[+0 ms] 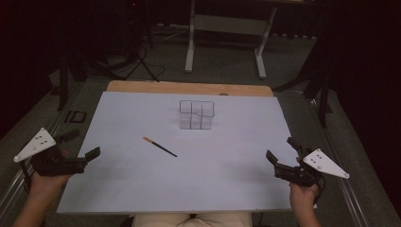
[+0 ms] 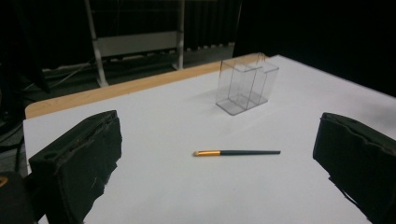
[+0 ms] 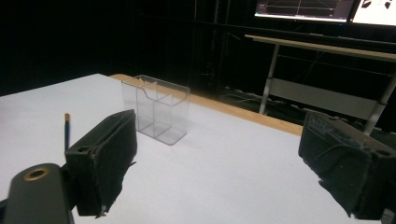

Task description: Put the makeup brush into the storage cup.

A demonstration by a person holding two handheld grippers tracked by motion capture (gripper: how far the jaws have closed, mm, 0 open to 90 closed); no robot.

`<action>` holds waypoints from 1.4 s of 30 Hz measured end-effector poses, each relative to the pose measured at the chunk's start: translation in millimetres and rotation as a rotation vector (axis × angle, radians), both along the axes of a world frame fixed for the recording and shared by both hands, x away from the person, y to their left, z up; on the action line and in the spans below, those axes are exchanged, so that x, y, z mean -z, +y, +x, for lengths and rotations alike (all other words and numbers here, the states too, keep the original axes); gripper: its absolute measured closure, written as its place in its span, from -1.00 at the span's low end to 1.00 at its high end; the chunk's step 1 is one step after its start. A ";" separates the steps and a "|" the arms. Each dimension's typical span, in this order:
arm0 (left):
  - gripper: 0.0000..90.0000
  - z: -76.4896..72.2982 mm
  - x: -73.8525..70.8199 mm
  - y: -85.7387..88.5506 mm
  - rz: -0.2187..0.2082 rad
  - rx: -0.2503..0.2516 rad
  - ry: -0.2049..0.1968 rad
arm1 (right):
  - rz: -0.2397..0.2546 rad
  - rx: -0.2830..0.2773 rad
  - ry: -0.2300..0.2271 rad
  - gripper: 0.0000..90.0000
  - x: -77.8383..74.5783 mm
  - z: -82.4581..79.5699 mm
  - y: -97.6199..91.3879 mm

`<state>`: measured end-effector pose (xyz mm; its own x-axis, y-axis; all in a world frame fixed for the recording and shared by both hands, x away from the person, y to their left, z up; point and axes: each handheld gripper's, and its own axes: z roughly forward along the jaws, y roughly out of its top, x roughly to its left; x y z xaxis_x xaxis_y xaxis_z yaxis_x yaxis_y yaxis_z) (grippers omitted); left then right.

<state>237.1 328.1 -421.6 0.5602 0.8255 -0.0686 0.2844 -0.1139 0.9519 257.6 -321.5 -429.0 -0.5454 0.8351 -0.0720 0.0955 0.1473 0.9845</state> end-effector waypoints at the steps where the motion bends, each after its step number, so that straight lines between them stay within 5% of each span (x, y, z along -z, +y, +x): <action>1: -0.95 2.8 -1.8 -1.3 0.009 0.011 0.001 | -0.002 0.000 0.000 -0.74 0.0 -0.1 0.3; 20: -0.95 29.3 -23.7 -26.8 0.100 0.179 0.043 | -0.014 -0.011 0.006 -0.74 0.3 1.0 1.3; 36: -0.95 53.9 -30.3 -49.5 0.271 0.268 0.089 | -0.025 -0.021 0.016 -0.74 1.6 2.0 2.8; 42: -0.95 64.1 -34.2 -63.4 0.349 0.336 0.118 | -0.030 -0.029 0.019 -0.74 2.1 2.5 3.9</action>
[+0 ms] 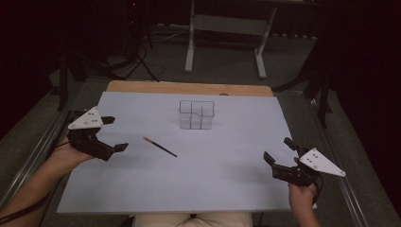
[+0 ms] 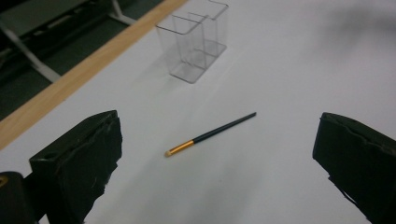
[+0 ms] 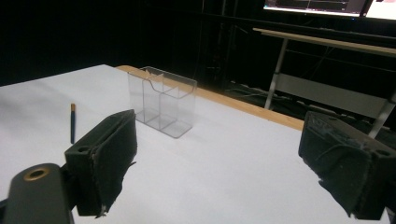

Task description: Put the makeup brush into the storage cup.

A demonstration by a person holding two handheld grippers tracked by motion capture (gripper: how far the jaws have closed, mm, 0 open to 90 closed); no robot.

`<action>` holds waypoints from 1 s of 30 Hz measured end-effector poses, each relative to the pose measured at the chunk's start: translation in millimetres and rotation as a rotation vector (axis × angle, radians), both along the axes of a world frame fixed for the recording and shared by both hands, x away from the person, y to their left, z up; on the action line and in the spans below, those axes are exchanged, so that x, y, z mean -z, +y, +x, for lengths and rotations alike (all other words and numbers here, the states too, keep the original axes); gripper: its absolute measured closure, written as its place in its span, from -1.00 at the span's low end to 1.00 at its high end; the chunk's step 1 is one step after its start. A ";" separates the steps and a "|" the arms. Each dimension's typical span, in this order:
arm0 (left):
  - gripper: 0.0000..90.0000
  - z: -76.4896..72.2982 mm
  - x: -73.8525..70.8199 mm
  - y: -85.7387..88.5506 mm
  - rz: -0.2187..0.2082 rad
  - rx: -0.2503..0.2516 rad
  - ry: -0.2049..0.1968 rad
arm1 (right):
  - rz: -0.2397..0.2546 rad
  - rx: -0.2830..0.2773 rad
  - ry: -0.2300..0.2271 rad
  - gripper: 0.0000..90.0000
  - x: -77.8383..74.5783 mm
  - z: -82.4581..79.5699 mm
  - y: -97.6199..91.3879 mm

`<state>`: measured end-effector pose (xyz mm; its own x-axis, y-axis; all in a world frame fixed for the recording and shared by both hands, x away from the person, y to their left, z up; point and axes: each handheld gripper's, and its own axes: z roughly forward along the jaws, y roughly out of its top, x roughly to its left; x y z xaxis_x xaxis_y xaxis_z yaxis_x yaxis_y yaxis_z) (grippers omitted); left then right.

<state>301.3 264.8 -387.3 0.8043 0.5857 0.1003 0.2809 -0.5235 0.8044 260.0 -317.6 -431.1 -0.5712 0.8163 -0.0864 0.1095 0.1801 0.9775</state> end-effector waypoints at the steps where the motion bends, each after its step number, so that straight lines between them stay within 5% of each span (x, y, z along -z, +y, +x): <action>1: -0.95 1.2 -0.4 -2.0 0.012 0.005 -0.002 | 0.001 0.001 0.000 -0.74 0.0 -0.1 0.0; 14: -0.95 17.6 3.8 -25.4 0.117 0.090 0.027 | 0.003 0.011 -0.003 -0.74 0.0 -2.1 -1.8; 20: -0.95 27.4 12.1 -38.1 0.226 0.138 0.032 | -0.002 0.022 0.000 -0.74 0.9 -4.5 -3.7; 30: -0.94 37.7 26.0 -55.7 0.333 0.215 0.060 | -0.005 0.024 0.010 -0.74 2.2 -6.6 -5.2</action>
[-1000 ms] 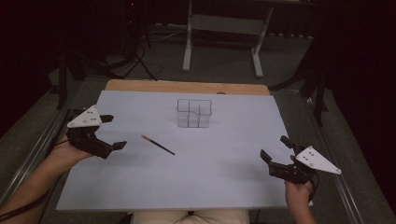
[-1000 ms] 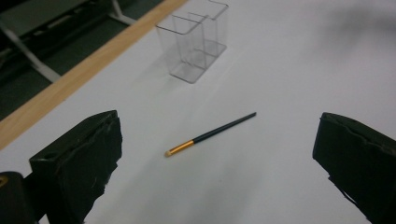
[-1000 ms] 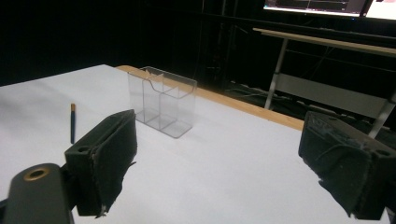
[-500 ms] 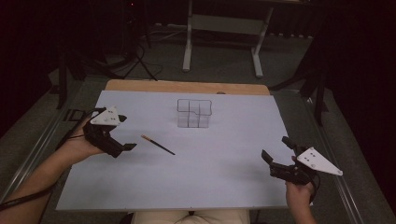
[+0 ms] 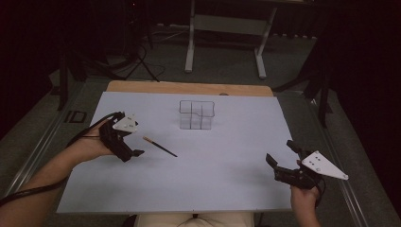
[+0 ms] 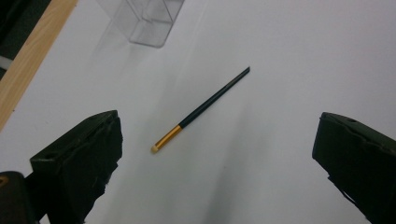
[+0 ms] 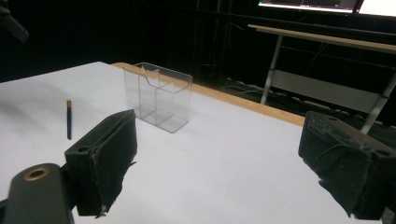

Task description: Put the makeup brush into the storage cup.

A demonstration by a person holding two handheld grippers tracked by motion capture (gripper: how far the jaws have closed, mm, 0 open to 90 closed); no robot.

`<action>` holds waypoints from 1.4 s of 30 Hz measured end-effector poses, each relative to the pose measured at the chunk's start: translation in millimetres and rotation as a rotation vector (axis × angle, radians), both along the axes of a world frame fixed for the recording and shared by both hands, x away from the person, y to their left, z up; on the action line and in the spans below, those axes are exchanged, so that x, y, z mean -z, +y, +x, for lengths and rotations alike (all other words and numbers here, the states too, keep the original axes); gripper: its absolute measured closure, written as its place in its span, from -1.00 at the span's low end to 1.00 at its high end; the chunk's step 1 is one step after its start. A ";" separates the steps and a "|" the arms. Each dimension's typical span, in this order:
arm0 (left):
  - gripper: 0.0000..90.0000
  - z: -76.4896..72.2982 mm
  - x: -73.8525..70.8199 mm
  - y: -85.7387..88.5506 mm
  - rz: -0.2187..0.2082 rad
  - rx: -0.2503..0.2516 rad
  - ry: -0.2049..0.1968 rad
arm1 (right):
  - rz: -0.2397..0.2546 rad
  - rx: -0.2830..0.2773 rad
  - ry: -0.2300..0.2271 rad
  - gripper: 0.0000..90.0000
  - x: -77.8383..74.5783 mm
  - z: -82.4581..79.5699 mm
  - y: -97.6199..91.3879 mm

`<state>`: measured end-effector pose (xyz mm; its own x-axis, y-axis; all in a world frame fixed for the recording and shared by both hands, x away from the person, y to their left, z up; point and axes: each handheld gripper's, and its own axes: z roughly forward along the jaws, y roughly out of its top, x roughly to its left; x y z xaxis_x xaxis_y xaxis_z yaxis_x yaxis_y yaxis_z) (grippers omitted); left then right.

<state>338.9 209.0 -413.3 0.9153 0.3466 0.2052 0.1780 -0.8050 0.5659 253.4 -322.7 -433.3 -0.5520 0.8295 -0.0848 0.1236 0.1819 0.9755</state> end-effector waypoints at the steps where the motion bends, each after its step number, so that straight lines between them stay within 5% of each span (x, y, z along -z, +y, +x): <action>1: -0.94 0.9 1.3 -2.6 0.017 0.007 -0.005 | 0.000 0.000 0.000 -0.74 0.1 -0.1 0.0; 10: -0.94 10.7 7.0 -21.9 0.110 0.080 0.011 | -0.004 0.003 0.002 -0.74 0.7 -1.0 -0.8; 23: -0.73 20.6 15.2 -37.1 0.152 0.181 0.056 | -0.002 0.007 0.013 -0.74 2.4 -0.8 -1.6; 31: -0.64 29.7 23.4 -47.1 0.213 0.229 0.073 | -0.008 0.006 0.015 -0.74 3.2 -0.1 -0.4; 42: -0.17 45.9 36.1 -53.6 0.267 0.261 0.132 | -0.008 0.001 0.019 -0.74 3.6 -0.8 -1.0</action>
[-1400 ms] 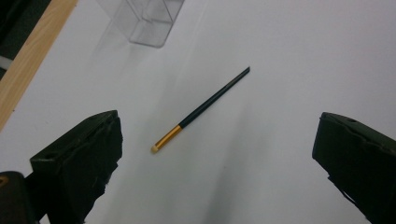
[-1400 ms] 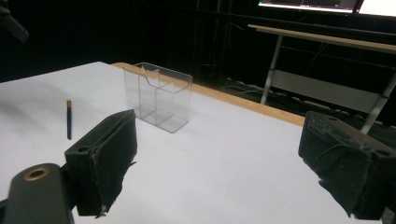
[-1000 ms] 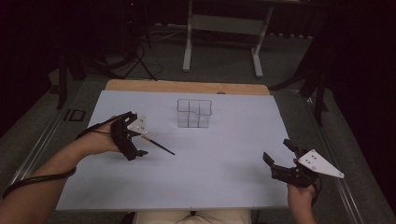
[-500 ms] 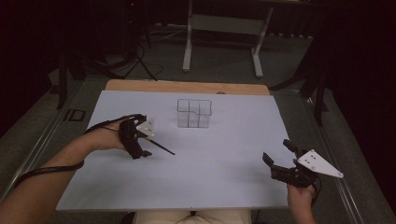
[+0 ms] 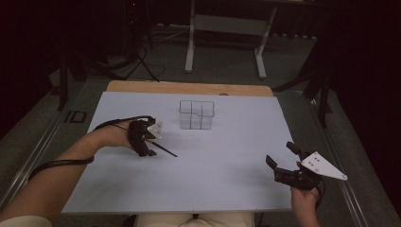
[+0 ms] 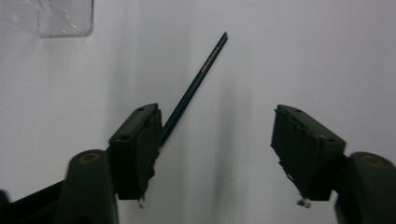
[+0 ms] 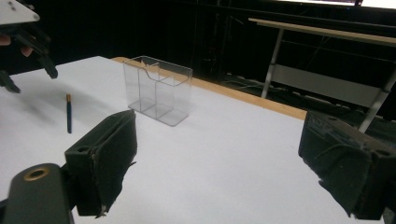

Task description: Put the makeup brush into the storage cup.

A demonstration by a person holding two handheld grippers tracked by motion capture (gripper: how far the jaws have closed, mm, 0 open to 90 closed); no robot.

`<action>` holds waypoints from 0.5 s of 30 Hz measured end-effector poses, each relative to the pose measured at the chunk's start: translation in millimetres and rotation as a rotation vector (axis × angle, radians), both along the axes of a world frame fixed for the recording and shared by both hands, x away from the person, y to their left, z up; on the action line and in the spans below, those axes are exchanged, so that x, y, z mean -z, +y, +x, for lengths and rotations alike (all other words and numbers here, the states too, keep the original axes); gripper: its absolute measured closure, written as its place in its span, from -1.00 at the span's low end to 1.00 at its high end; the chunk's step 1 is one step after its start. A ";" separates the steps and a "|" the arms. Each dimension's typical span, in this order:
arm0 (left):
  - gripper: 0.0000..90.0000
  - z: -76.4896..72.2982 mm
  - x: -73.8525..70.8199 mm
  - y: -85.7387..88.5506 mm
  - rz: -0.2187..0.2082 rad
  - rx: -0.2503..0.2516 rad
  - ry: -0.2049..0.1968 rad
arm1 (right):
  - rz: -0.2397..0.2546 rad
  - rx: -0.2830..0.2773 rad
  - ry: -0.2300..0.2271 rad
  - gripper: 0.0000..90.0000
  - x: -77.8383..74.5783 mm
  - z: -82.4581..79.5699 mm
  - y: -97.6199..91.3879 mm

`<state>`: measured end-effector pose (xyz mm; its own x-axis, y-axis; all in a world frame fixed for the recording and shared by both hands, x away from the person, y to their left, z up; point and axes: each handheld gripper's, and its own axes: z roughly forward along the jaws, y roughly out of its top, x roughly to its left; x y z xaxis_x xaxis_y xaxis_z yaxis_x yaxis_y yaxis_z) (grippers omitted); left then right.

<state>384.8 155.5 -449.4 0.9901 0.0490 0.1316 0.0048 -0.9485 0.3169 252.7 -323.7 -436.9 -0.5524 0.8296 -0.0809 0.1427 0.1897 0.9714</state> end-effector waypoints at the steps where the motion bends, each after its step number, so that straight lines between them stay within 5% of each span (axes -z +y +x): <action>1: -0.13 1.2 1.4 -0.4 0.005 0.001 -0.002 | -0.001 0.000 0.002 -0.74 0.1 0.1 0.1; 8: 0.02 9.0 11.1 -4.3 0.027 0.035 0.017 | -0.003 -0.004 0.004 -0.74 0.8 0.7 0.6; 10: 0.06 9.1 14.2 -6.5 0.034 0.053 -0.024 | -0.003 -0.005 0.006 -0.74 0.9 0.6 0.8; 15: 0.16 12.3 17.6 -11.6 0.050 0.080 -0.030 | -0.005 -0.009 0.008 -0.74 1.2 0.8 0.8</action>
